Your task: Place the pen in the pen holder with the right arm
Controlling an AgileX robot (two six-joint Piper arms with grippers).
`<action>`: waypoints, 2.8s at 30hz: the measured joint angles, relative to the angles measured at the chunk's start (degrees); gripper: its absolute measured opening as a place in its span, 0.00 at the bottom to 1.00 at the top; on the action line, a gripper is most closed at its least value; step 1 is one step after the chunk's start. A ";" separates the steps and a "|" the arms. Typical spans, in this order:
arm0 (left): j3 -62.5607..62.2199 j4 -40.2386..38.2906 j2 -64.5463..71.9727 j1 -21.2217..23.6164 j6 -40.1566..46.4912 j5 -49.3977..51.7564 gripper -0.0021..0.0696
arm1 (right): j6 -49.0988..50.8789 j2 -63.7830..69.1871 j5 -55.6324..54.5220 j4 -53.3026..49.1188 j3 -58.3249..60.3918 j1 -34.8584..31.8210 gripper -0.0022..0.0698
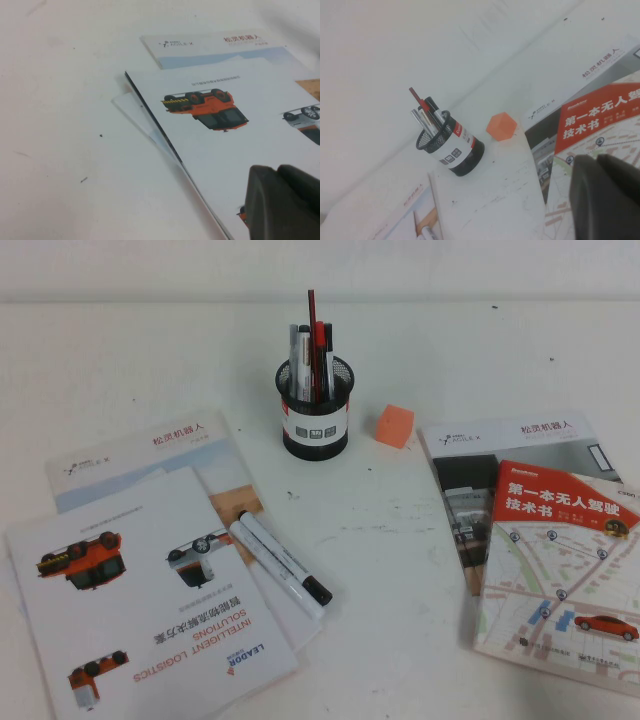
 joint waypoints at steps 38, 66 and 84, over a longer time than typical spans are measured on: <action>0.00 0.00 0.00 0.00 0.00 0.00 0.03 | 0.00 0.00 0.70 0.73 -0.40 0.00 0.00; 0.00 -0.09 0.00 0.00 0.00 0.00 0.03 | -17.15 73.83 47.90 -32.94 -67.74 6.75 0.00; 0.00 -0.09 0.00 0.00 0.00 0.00 0.03 | -9.40 116.06 58.89 -49.78 -108.17 30.91 0.00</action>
